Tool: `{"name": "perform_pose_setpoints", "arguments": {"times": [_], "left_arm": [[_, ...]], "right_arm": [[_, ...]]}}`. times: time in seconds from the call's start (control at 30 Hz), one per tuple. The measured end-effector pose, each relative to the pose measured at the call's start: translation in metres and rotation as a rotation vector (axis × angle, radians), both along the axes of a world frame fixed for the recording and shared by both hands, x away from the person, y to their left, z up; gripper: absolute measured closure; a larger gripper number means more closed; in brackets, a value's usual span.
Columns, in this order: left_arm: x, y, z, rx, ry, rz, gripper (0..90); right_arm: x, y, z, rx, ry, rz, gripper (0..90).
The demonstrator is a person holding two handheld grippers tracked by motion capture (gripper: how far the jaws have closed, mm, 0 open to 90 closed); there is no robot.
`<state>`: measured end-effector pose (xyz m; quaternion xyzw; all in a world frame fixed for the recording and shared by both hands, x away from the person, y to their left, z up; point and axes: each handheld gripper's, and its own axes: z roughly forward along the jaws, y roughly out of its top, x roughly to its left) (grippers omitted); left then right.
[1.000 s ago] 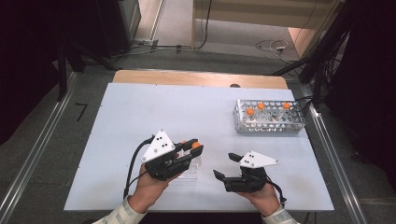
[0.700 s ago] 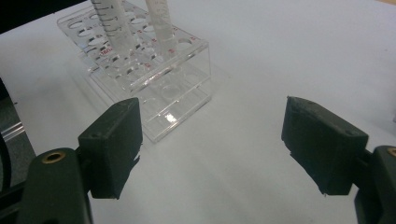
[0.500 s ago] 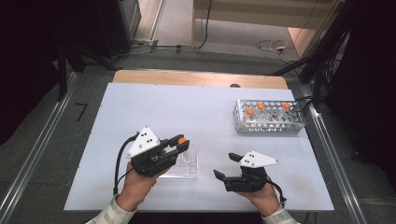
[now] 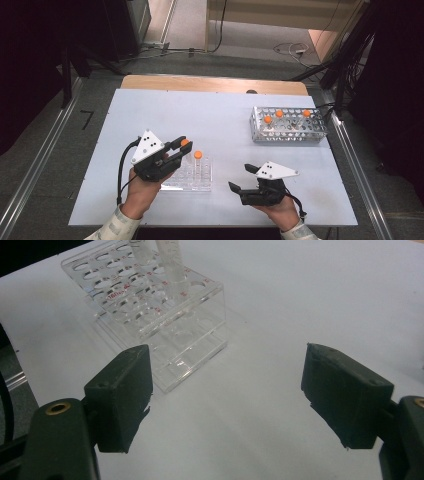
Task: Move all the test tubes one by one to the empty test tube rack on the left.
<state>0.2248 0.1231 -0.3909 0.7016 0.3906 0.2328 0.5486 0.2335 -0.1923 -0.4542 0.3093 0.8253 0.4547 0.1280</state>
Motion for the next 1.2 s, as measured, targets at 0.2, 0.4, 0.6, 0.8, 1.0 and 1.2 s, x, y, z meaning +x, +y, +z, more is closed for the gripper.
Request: {"name": "perform_pose_setpoints", "arguments": {"times": [0.2, 0.4, 0.6, 0.8, 1.0, 1.2], "left_arm": [[0.005, 0.0, -0.003, 0.0, -0.002, 0.011, 69.5], [0.007, -0.004, -0.008, 0.024, -0.006, 0.018, 69.4], [0.009, -0.008, -0.014, 0.042, -0.009, 0.018, 69.4], [0.009, -0.01, -0.021, 0.059, -0.005, 0.022, 69.3], [0.008, -0.011, -0.028, 0.064, 0.008, 0.027, 69.2], [0.008, -0.011, -0.031, 0.067, 0.019, 0.021, 68.6]], "right_arm": [[0.0, 0.001, -0.001, -0.002, 0.002, 0.002, 19.4], [0.0, 0.0, -0.001, -0.003, 0.002, 0.002, 19.5], [0.0, 0.001, -0.001, -0.004, 0.003, 0.002, 19.6], [0.0, 0.001, -0.001, -0.005, 0.003, 0.002, 19.7], [0.0, 0.001, -0.001, -0.007, 0.001, 0.004, 19.7], [0.0, 0.001, -0.002, -0.009, 0.001, 0.006, 19.7]]}}
